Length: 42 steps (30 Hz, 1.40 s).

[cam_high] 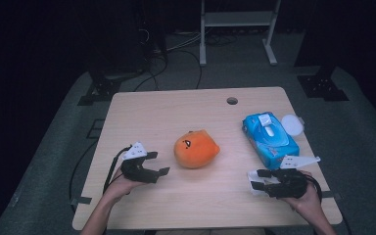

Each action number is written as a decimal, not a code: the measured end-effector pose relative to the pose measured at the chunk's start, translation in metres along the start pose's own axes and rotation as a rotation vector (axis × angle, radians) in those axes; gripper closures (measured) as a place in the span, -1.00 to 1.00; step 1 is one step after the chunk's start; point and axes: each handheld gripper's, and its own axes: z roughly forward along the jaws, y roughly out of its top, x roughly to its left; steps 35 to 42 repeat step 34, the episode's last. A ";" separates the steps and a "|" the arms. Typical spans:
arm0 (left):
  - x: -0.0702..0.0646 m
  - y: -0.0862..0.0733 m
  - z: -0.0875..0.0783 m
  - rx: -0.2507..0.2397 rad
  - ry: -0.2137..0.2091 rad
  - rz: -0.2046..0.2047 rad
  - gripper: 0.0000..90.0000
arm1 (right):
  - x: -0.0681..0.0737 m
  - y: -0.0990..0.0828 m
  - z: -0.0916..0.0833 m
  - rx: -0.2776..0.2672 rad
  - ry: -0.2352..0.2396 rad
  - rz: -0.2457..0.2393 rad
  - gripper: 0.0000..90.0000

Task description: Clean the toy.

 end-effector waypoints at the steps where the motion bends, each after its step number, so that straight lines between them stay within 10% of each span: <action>1: 0.001 -0.001 -0.001 0.005 0.002 0.000 -0.58 | 0.000 0.000 0.000 0.000 -0.001 -0.002 -0.12; 42: -0.004 -0.033 -0.003 0.055 -0.001 -0.044 -0.64 | 0.001 0.001 0.003 0.015 0.021 -0.002 -0.13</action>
